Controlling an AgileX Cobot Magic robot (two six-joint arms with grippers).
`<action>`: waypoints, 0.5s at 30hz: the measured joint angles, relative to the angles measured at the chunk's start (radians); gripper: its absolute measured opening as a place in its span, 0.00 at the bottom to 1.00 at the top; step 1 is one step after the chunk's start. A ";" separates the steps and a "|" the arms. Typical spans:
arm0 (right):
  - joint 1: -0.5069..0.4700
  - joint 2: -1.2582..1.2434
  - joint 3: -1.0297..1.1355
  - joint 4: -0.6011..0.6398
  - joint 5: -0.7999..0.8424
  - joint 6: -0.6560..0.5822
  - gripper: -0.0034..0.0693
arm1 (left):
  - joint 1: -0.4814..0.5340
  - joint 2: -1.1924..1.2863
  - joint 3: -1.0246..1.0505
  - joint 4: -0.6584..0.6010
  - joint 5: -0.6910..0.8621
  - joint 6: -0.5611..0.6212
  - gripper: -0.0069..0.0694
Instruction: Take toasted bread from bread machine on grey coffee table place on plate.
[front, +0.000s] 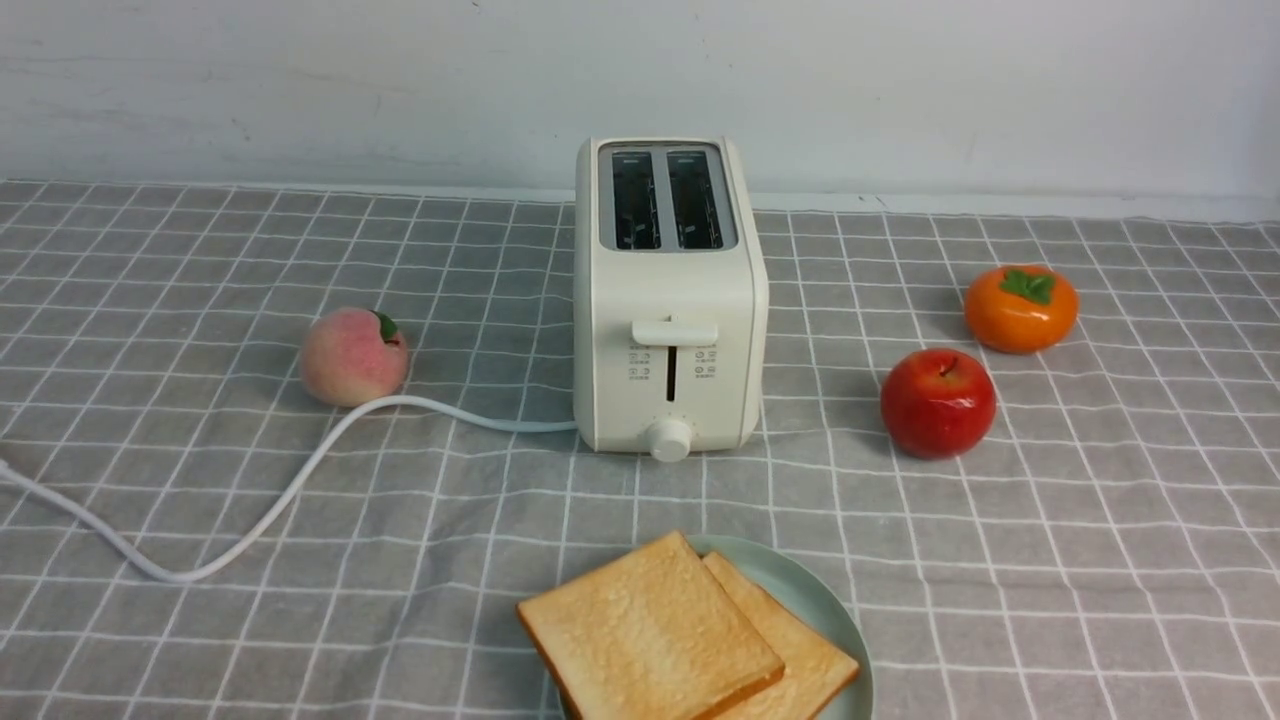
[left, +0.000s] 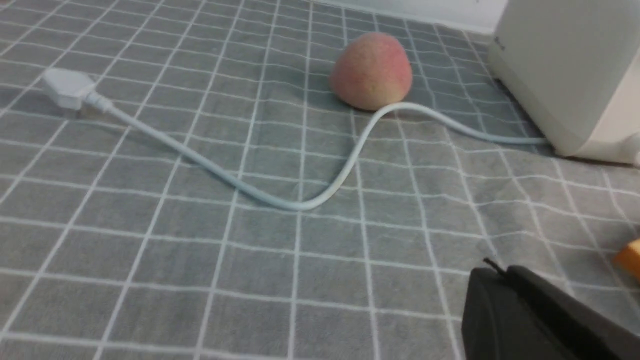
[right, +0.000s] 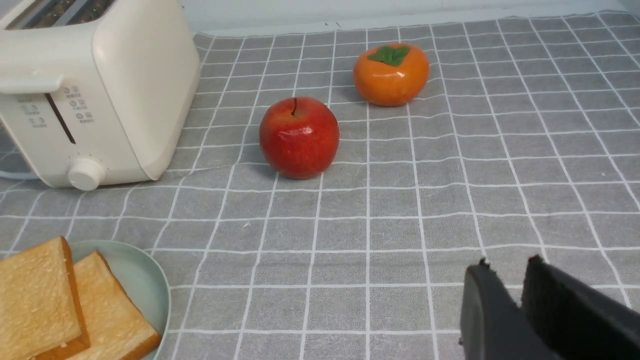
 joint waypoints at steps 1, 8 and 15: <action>0.000 -0.001 0.000 0.000 0.000 0.000 0.21 | 0.012 -0.002 0.026 -0.002 -0.011 0.001 0.07; 0.000 -0.004 0.000 0.000 0.000 0.000 0.22 | 0.017 -0.002 0.034 -0.009 0.034 0.003 0.07; 0.000 -0.004 0.000 0.000 0.000 0.000 0.23 | 0.017 -0.002 0.034 -0.010 0.039 0.004 0.08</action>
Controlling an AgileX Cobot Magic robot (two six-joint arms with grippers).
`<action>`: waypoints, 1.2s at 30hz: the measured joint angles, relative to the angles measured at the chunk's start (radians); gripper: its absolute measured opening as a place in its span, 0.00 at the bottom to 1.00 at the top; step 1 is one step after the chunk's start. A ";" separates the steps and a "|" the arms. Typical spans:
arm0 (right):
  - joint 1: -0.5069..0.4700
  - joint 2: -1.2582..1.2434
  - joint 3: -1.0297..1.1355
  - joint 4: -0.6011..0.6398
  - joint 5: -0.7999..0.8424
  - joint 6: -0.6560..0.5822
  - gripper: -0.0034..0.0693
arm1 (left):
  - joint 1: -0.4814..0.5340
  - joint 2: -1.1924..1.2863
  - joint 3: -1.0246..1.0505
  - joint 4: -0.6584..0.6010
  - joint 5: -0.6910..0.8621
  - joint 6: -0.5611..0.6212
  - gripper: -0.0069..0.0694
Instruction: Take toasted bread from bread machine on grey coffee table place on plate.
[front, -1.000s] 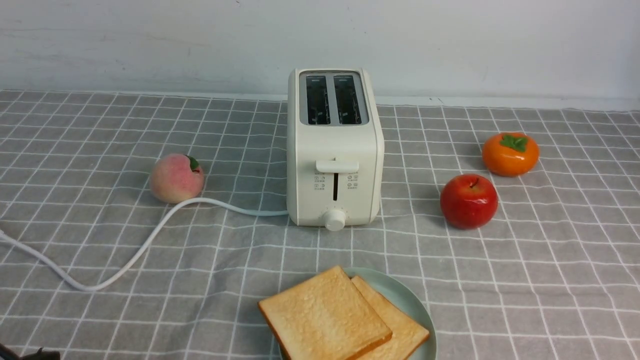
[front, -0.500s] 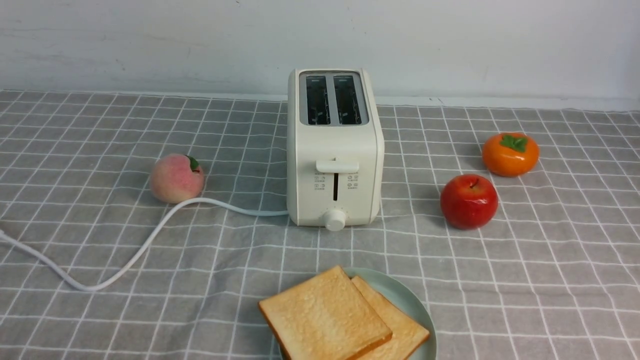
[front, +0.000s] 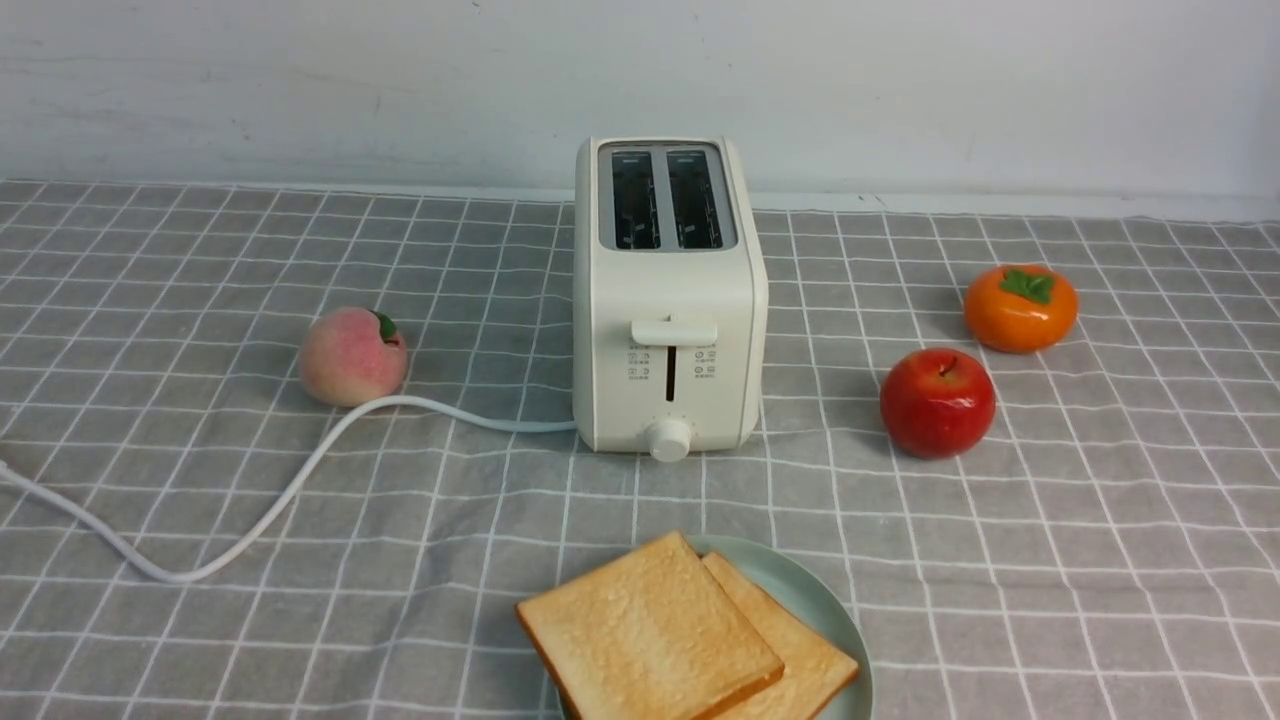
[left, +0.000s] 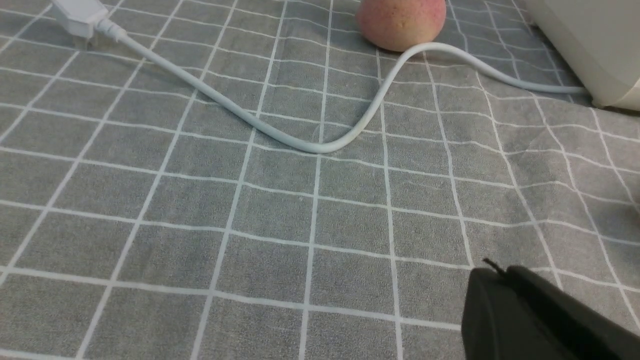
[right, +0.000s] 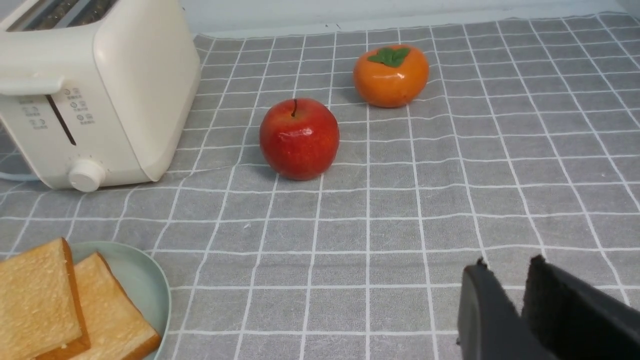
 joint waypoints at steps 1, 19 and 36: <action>0.000 0.000 0.000 0.000 0.000 0.000 0.23 | 0.000 0.000 0.000 0.000 0.000 0.000 0.08; 0.000 0.000 0.000 -0.009 0.000 0.000 0.26 | 0.000 0.000 0.001 0.000 0.000 0.000 0.10; 0.000 0.000 0.001 0.587 -0.343 -0.514 0.30 | 0.000 0.000 0.001 -0.001 0.000 0.000 0.12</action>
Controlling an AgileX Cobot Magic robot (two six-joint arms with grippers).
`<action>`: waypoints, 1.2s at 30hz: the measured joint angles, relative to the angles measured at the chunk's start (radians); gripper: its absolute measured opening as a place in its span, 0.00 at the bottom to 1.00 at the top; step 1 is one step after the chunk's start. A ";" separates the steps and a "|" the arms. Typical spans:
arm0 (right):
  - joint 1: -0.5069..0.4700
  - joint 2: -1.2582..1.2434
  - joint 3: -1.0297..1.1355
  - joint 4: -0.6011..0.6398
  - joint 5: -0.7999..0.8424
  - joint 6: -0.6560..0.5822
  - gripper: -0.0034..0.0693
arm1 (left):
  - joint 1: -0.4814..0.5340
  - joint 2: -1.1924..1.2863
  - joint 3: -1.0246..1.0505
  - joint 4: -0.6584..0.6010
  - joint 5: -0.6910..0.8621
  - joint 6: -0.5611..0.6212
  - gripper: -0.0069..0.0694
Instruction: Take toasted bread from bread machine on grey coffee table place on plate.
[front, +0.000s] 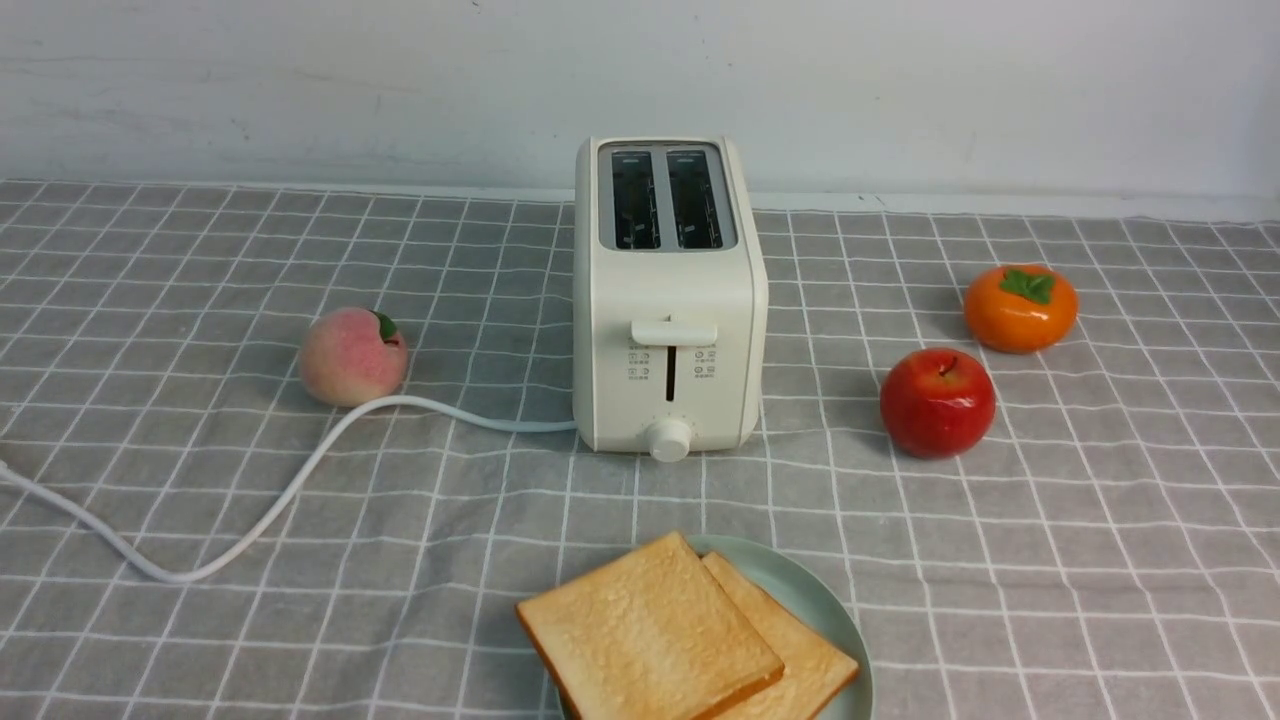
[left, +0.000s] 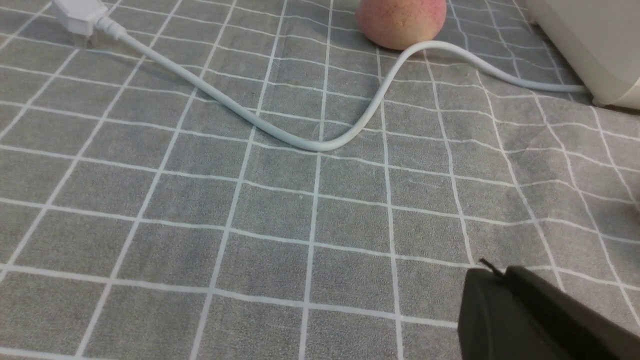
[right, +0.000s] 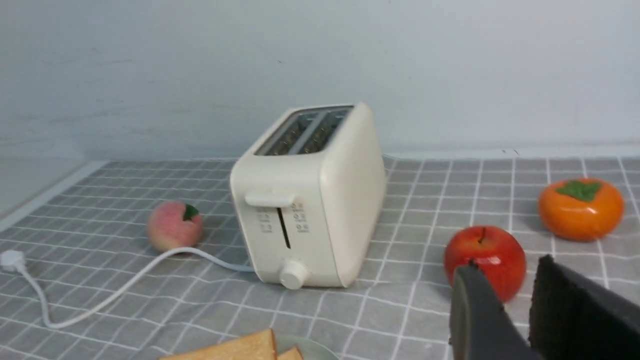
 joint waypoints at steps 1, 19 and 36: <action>0.000 0.000 0.000 0.027 -0.003 -0.022 0.30 | 0.000 0.000 0.000 0.000 0.000 0.000 0.12; -0.308 -0.100 0.034 -0.088 0.306 -0.058 0.33 | 0.000 0.000 0.001 0.000 0.000 0.000 0.13; -0.324 -0.221 0.372 -0.044 0.129 -0.070 0.35 | 0.005 0.000 0.001 -0.003 0.003 0.000 0.14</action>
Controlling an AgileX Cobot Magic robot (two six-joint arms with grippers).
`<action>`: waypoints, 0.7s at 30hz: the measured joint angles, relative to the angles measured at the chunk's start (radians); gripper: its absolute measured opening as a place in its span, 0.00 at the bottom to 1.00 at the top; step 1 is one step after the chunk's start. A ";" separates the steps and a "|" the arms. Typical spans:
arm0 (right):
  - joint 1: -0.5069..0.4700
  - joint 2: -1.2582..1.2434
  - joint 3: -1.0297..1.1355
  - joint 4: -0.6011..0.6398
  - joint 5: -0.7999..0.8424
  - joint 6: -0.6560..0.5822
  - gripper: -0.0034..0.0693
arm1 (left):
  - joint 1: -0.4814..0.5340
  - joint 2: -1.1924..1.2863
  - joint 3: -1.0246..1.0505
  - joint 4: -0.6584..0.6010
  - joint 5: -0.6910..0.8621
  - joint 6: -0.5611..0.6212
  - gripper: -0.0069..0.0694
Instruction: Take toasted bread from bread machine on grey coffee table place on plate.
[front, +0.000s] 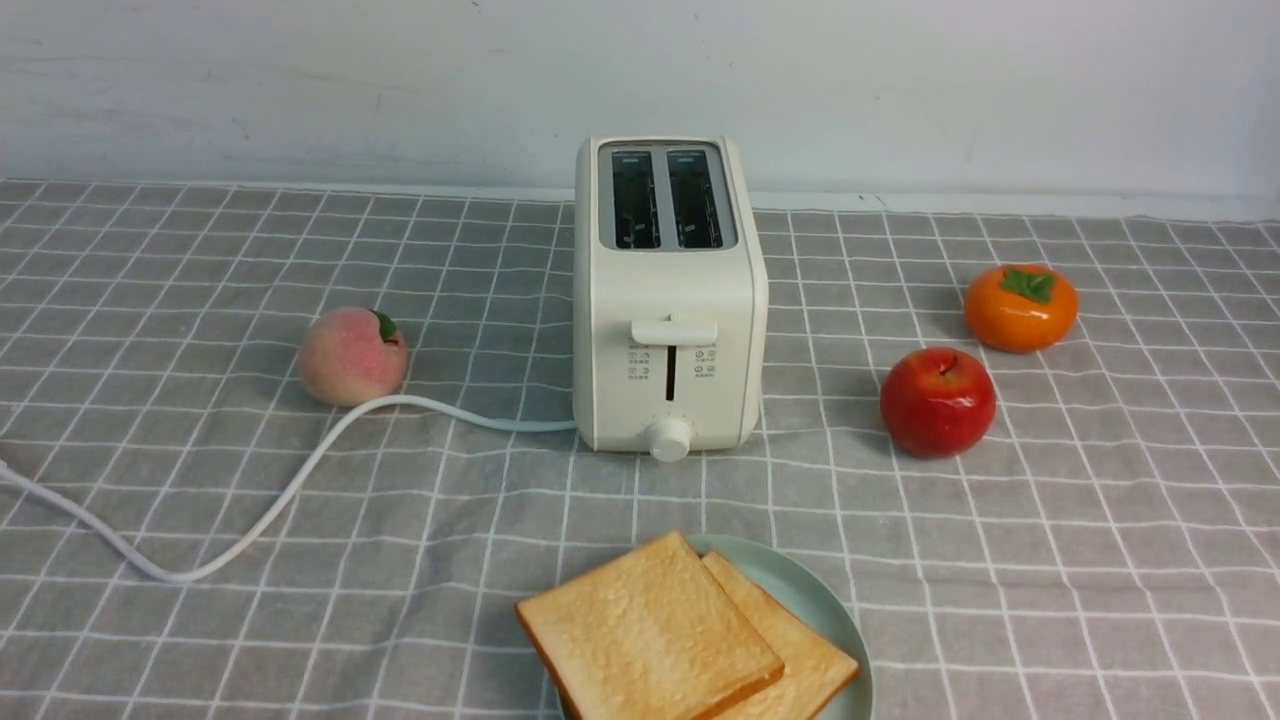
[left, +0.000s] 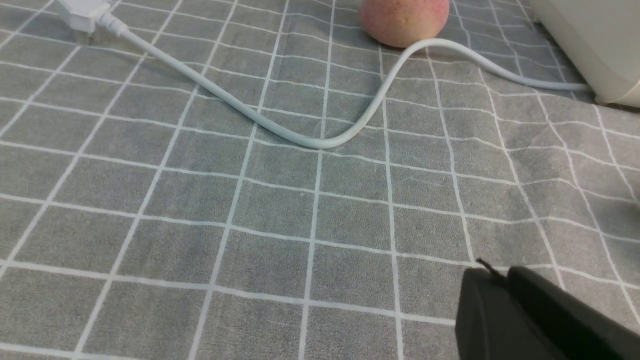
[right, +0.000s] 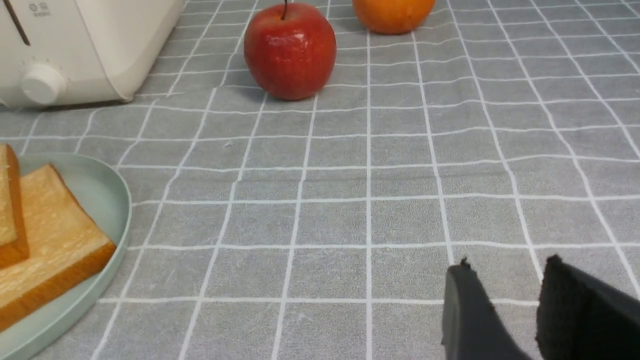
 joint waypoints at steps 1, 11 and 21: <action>0.001 0.000 0.000 0.000 0.000 -0.002 0.35 | 0.000 0.000 0.000 0.000 0.000 0.000 0.14; 0.003 0.000 0.000 0.000 0.001 -0.007 0.37 | 0.000 0.000 0.000 0.000 0.001 0.000 0.15; 0.003 0.000 0.000 0.000 0.001 -0.007 0.37 | 0.000 0.000 0.000 0.000 0.001 0.000 0.16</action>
